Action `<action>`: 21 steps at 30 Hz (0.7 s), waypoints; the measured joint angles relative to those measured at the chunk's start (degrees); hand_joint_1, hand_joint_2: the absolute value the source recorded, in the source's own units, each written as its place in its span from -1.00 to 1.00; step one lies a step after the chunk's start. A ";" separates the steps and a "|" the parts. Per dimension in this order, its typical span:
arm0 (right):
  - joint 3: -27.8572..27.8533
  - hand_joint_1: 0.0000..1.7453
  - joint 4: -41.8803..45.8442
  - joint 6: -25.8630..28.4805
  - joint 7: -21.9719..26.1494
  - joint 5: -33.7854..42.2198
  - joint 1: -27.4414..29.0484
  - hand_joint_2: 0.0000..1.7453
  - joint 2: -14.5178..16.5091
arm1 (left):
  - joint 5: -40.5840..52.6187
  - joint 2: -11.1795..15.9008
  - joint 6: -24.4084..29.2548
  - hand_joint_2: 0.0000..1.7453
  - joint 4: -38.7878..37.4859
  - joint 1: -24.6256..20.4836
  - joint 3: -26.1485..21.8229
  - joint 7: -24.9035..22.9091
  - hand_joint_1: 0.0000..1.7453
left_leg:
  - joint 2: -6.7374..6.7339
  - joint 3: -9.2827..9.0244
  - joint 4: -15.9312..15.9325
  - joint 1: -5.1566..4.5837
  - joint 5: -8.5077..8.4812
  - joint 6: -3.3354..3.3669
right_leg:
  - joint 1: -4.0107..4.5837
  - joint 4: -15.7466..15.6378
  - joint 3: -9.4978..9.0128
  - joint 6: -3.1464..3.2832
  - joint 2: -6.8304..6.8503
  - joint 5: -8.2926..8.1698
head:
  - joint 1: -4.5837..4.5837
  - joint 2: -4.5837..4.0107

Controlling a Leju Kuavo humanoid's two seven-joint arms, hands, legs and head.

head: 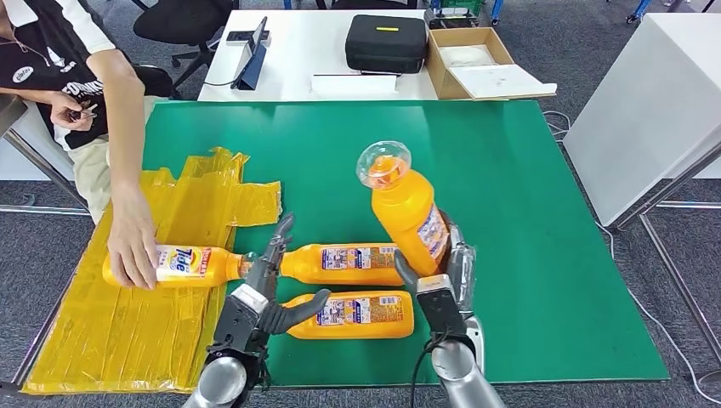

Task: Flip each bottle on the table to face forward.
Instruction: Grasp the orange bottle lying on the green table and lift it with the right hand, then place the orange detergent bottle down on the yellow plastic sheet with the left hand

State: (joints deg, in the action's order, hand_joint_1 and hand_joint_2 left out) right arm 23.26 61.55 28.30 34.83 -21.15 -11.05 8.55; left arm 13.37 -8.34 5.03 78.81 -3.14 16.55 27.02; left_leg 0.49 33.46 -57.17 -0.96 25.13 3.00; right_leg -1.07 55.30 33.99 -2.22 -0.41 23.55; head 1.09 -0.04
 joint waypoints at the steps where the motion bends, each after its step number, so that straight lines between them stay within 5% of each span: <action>1: 0.74 1.00 -0.49 -0.20 0.00 -0.21 -0.23 1.00 0.77 | -1.72 -0.05 -1.35 1.00 -0.04 -0.77 1.25 -0.36 -1.00 | 0.00 0.00 0.00 0.00 0.00 0.00 | 0.00 0.00 0.00 0.00 0.00 0.00 | 0.00 0.01; 7: 3.68 1.00 -3.05 -0.36 -0.19 -1.13 -1.29 1.00 3.51 | -5.61 -0.15 -4.01 1.00 -0.51 -3.71 5.99 -1.11 -1.00 | 0.01 0.03 -0.01 -0.01 0.00 0.00 | -0.01 0.00 0.01 0.00 0.00 0.00 | 0.00 0.00; 21: 5.90 1.00 -5.08 -2.91 -4.14 -5.49 -1.75 1.00 4.26 | -12.93 -0.09 -6.28 1.00 -2.73 -7.11 9.33 -2.19 -1.00 | -0.04 0.04 -0.01 -0.01 0.00 0.00 | -0.01 0.00 0.05 0.00 -0.01 0.00 | 0.01 0.00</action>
State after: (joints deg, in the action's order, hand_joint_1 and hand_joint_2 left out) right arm 29.16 56.46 25.39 30.70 -26.64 -12.81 12.81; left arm 0.44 -8.43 -1.26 76.08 -10.25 25.87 24.83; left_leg 0.44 33.50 -57.18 -0.97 25.13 3.00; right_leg -1.08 55.30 34.04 -2.23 -0.42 23.55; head 1.10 -0.04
